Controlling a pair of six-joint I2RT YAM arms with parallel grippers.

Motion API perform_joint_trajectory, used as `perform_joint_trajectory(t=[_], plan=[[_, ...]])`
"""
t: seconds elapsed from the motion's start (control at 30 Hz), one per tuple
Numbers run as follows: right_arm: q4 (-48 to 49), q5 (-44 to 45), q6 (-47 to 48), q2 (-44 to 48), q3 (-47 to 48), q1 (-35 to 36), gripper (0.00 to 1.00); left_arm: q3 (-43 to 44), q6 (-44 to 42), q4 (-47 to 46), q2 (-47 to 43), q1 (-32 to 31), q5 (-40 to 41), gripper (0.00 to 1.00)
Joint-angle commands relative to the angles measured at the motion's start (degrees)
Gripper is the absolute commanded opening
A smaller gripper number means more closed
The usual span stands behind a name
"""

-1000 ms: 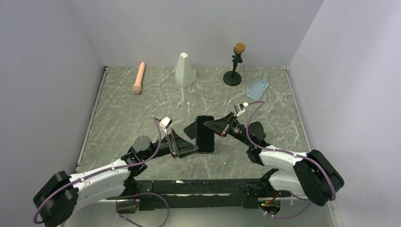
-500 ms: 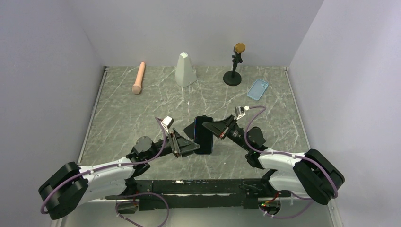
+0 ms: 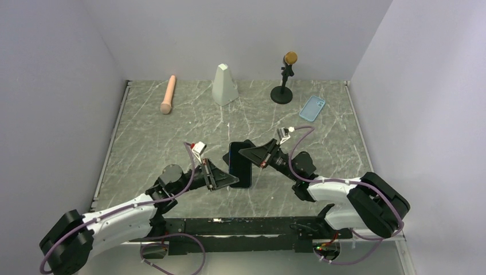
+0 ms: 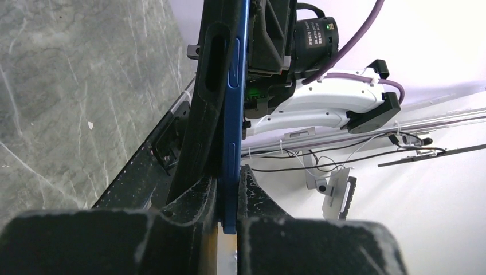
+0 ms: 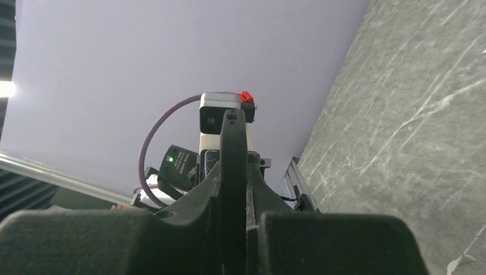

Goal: Take the phone out of the phone case
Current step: Remove the phone case from the phone.

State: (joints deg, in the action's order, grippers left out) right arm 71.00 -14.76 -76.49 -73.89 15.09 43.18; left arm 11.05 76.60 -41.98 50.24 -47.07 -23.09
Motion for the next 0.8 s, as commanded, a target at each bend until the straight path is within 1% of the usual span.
perform_joint_trajectory(t=[0.0,0.07,0.13,0.17,0.2,0.3,0.33,0.43,0.53,0.57,0.67,0.77], plan=[[2.21,-14.44,4.23,1.34,4.13,1.34,0.11,4.27,-0.92,6.98,-5.16,2.51,6.8,0.0],[-2.95,-17.78,7.15,2.38,6.22,0.41,0.25,6.36,0.01,14.97,-7.83,3.18,6.98,0.0],[-10.23,-21.54,11.37,3.47,8.98,-0.13,0.43,8.11,0.12,19.15,-10.05,4.01,6.27,0.0],[-11.93,-23.19,13.42,4.01,9.63,-0.19,0.56,8.94,0.28,20.47,-11.2,4.6,5.79,0.0],[-12.95,-25.14,14.97,4.49,9.84,-0.22,0.64,9.49,0.57,21.5,-12.25,4.87,5.58,0.0],[-13.38,-27.32,16.88,6.1,8.73,-0.8,0.82,10.49,1.8,24.06,-14.7,5.8,4.66,0.0],[-12.57,-28.04,16.74,6.68,8.2,-1.14,0.86,10.55,2.54,24.25,-15.33,6.23,4.25,0.0],[-10.58,-30.76,16.94,7.62,7.95,-1.54,0.93,10.39,4.23,24.13,-16.81,7.49,3.23,0.0],[-11.56,-31.05,19.2,8.37,7.67,-1.52,0.95,10.57,5.84,23.59,-18.0,7.9,3.13,0.0],[-12.77,-30.02,20.2,8.68,7.3,-1.47,0.94,10.69,6.4,23.39,-18.38,7.95,3.22,0.0],[-16.46,-26.74,23.07,9.76,6.96,-0.74,0.88,11.0,7.23,22.92,-19.13,8.03,3.23,0.0],[-15.59,-24.27,24.13,10.88,5.66,0.0,0.83,11.06,7.84,22.87,-19.97,8.04,3.19,0.0]])
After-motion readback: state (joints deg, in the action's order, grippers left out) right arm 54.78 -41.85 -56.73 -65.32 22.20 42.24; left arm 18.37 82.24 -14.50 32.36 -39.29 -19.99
